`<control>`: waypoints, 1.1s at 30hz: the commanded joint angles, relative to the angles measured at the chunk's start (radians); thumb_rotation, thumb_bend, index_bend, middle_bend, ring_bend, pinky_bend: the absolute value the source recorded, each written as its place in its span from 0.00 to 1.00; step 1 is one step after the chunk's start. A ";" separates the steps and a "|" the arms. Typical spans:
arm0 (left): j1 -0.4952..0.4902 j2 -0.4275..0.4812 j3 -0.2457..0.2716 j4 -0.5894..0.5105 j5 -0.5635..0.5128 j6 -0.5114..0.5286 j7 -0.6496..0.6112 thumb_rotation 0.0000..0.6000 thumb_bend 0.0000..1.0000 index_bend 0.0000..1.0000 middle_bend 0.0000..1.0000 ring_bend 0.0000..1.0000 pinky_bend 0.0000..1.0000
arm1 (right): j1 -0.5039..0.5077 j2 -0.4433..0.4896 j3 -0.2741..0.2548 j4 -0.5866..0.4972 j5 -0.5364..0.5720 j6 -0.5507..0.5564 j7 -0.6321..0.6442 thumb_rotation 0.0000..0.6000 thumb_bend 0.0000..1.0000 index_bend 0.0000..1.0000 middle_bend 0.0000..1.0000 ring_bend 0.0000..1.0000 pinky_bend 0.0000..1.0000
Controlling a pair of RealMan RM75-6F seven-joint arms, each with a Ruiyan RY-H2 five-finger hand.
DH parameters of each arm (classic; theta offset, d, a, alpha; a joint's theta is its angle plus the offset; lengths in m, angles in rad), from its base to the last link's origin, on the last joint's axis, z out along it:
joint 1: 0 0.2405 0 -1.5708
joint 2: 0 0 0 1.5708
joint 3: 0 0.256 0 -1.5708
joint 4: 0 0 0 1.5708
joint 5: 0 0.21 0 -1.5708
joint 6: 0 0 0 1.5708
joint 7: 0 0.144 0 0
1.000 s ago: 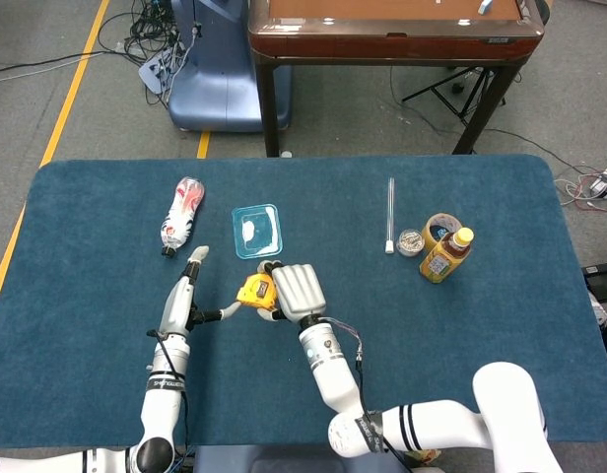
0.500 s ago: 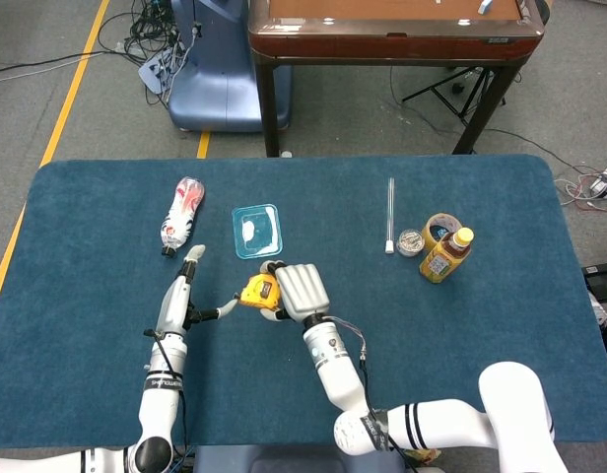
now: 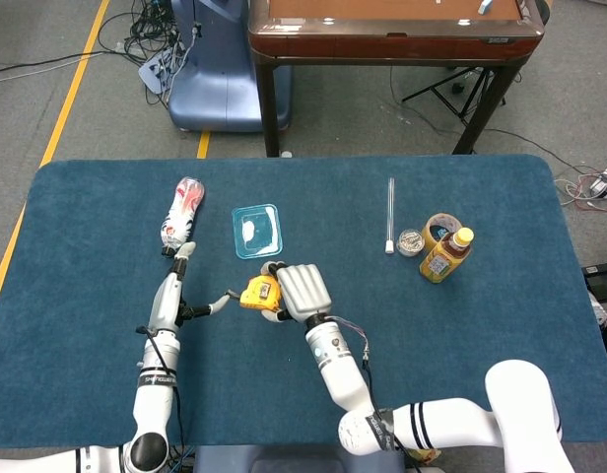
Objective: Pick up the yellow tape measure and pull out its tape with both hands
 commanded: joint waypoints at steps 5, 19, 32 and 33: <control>0.003 0.008 -0.006 0.005 -0.010 -0.002 -0.003 1.00 0.14 0.00 0.00 0.00 0.00 | -0.005 0.011 -0.007 -0.013 -0.003 0.001 0.009 1.00 0.77 0.86 0.81 0.77 0.52; 0.009 0.028 -0.021 0.005 -0.030 -0.012 -0.022 1.00 0.15 0.24 0.00 0.00 0.00 | -0.010 0.025 -0.010 -0.020 -0.014 0.005 0.029 1.00 0.77 0.87 0.81 0.78 0.52; 0.007 0.038 -0.021 0.016 -0.036 -0.029 -0.039 1.00 0.25 0.47 0.00 0.00 0.00 | -0.009 0.027 -0.010 -0.015 -0.011 -0.002 0.042 1.00 0.77 0.87 0.81 0.78 0.52; 0.007 0.039 -0.022 0.016 -0.037 -0.031 -0.041 1.00 0.25 0.48 0.00 0.00 0.00 | -0.008 0.027 -0.010 -0.014 -0.012 -0.002 0.043 1.00 0.77 0.87 0.81 0.78 0.52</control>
